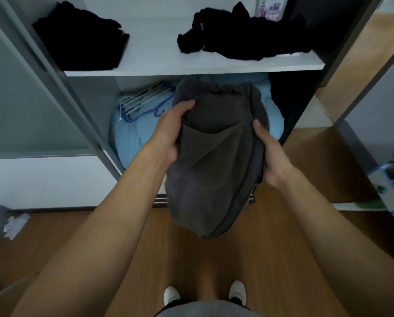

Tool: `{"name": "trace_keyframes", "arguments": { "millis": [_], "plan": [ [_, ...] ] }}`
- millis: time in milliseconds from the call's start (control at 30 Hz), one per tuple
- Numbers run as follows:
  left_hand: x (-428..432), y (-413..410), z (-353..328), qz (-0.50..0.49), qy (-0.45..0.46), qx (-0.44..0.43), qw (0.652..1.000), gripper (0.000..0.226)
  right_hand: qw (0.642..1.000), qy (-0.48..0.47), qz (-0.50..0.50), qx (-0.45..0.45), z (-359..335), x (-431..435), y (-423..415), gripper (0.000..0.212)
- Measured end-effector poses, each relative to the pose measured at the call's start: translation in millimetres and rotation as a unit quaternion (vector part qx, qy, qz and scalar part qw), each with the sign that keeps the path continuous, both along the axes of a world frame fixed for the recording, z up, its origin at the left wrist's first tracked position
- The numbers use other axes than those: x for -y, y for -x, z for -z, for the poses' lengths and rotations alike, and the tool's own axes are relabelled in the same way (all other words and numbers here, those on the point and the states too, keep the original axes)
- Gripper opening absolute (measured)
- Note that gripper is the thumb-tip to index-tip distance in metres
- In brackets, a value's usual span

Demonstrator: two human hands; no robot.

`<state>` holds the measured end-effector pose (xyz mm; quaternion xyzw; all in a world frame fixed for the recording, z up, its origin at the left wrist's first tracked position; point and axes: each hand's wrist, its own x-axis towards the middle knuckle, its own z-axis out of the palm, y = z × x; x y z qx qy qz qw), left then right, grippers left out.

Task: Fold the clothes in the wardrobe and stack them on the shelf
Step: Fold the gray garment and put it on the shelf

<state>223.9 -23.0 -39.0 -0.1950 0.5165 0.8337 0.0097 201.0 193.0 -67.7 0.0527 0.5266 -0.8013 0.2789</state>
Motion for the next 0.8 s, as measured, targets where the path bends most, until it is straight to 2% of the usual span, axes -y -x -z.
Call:
{"name": "trace_keyframes", "arguments": {
  "millis": [67, 133, 233, 300, 367, 433, 467, 533, 567, 600, 667, 733, 800],
  "plan": [
    [7.2, 2.7, -1.4, -0.006, -0.007, 0.024, 1.000, 0.036, 0.999, -0.023, -0.034, 0.001, 16.4, 6.5, -16.1, 0.043],
    [23.3, 0.3, 3.7, -0.004, -0.022, 0.031, 0.999, 0.042, 0.999, 0.004, -0.020, -0.032, 20.0, 12.6, -21.1, 0.044],
    [51.7, -12.7, 28.0, 0.041, -0.050, 0.003, 0.998, 0.064, 0.998, 0.037, 0.003, -0.052, 7.4, 21.0, -19.0, 0.031],
    [60.7, -28.5, 50.3, 0.086, -0.023, 0.002, 0.996, 0.074, 0.999, 0.034, 0.012, -0.021, -0.1, 23.6, -15.9, 0.028],
    [58.0, -47.9, 71.8, 0.136, -0.008, 0.001, 0.991, 0.075, 1.000, 0.016, 0.018, 0.020, -4.2, 23.2, -11.3, 0.032],
    [44.0, -58.5, 78.4, 0.178, 0.060, 0.029, 0.982, 0.086, 0.998, -0.010, 0.013, 0.054, -10.9, 22.0, -6.8, 0.032],
    [35.1, -57.5, 79.7, 0.193, 0.129, 0.039, 0.972, 0.081, 0.997, -0.026, 0.010, 0.068, -14.0, 20.4, -2.8, 0.029],
    [20.0, -48.1, 79.2, 0.153, 0.223, 0.023, 0.963, 0.041, 0.995, -0.050, 0.011, 0.086, -18.0, 14.4, 6.5, 0.029],
    [12.8, -43.9, 74.1, 0.112, 0.212, 0.021, 0.971, 0.026, 0.995, -0.051, 0.014, 0.085, -17.7, 9.6, 10.8, 0.034],
    [7.5, -40.7, 68.9, 0.068, 0.177, 0.024, 0.982, 0.021, 0.996, -0.043, 0.023, 0.076, -15.8, 3.1, 14.6, 0.040],
    [2.0, -35.8, 63.0, 0.011, 0.090, 0.020, 0.996, 0.029, 0.998, -0.010, 0.043, 0.042, -5.8, -12.6, 18.4, 0.050],
    [-3.0, -32.9, 56.7, 0.001, 0.024, 0.019, 1.000, 0.033, 0.999, 0.004, 0.038, 0.026, 13.5, -23.1, 11.4, 0.055],
    [-7.1, -29.5, 50.3, 0.006, -0.028, 0.040, 0.999, 0.024, 0.998, -0.039, 0.008, 0.039, 36.4, -23.1, -5.1, 0.058]
  ]
}}
